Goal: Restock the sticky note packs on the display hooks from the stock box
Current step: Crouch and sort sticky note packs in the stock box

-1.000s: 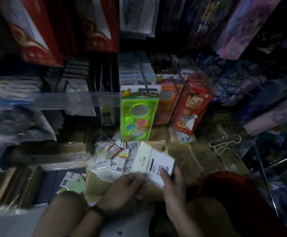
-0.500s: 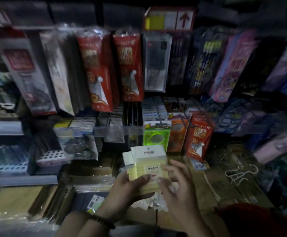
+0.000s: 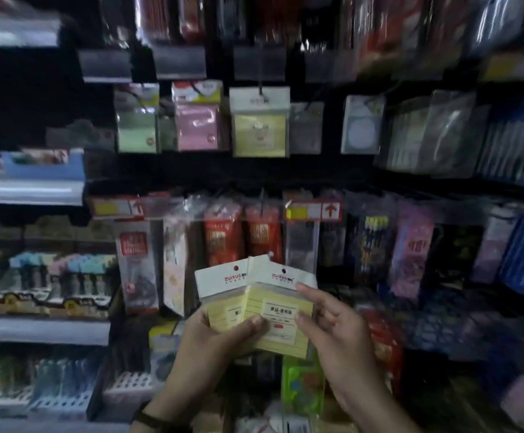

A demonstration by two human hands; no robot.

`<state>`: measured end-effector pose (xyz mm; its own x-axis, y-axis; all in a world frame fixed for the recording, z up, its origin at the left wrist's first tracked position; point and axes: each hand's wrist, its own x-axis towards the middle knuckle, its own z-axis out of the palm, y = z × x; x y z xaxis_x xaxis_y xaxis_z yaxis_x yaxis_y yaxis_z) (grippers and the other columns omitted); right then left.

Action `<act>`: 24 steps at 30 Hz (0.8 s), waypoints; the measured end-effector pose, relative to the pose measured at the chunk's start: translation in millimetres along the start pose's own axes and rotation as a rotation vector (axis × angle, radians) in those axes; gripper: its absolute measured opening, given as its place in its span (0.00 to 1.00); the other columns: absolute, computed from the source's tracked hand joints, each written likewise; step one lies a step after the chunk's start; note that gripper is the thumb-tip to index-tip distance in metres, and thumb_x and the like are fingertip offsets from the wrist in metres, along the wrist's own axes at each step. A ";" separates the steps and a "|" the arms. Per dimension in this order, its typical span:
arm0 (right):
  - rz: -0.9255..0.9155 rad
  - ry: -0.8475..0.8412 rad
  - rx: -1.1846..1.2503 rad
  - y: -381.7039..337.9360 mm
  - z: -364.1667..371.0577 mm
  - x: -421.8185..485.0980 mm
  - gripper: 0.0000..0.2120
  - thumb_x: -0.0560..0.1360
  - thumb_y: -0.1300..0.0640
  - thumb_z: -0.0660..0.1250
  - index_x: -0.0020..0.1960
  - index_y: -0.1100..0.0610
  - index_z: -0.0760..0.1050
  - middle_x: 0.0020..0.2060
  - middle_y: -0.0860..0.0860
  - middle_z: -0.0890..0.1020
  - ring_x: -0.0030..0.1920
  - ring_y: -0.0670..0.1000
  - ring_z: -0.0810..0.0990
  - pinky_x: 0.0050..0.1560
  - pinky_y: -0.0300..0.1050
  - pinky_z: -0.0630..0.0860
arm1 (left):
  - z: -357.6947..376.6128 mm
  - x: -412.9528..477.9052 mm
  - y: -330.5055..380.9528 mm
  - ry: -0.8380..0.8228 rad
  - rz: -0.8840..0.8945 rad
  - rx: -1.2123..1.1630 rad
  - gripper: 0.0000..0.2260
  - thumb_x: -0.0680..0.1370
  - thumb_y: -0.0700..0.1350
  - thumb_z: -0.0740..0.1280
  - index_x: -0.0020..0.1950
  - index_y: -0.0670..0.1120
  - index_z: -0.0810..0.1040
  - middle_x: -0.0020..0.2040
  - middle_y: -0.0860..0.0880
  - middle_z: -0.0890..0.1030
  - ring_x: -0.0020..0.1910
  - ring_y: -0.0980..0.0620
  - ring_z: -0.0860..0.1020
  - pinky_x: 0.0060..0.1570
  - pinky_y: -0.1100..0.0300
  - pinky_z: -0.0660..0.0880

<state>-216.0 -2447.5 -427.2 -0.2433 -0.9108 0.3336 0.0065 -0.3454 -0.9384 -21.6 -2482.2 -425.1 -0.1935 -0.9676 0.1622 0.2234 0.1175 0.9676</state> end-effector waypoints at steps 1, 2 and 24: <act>-0.012 0.023 0.031 -9.0 6.6 5.4 0.19 0.80 0.69 0.70 0.62 0.47 0.85 0.51 0.44 0.89 0.51 0.48 0.89 0.48 0.47 0.86 | 0.1 2.5 13.9 0.000 0.036 0.037 0.16 0.73 0.36 0.77 0.60 0.39 0.83 0.54 0.38 0.88 0.53 0.38 0.88 0.51 0.43 0.85; -0.030 0.031 0.062 -18.7 12.5 11.1 0.19 0.80 0.69 0.70 0.61 0.47 0.85 0.51 0.43 0.89 0.51 0.48 0.89 0.48 0.46 0.86 | -0.7 4.9 27.5 0.009 0.068 0.081 0.17 0.73 0.37 0.78 0.61 0.39 0.83 0.53 0.40 0.89 0.52 0.39 0.88 0.49 0.44 0.86; -0.490 0.077 0.175 -175.4 80.4 191.2 0.18 0.81 0.71 0.69 0.64 0.53 0.84 0.53 0.42 0.87 0.53 0.38 0.86 0.48 0.34 0.83 | -13.1 123.6 274.1 -0.161 0.680 1.472 0.49 0.74 0.52 0.79 0.81 0.72 0.47 0.46 0.63 0.75 0.43 0.61 0.80 0.39 0.71 0.81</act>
<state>-185.7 -2579.2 -191.6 -0.3290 -0.6161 0.7156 0.0340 -0.7651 -0.6431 28.2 -2572.5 -142.3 -0.5593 -0.6301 0.5387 -0.7319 0.6804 0.0360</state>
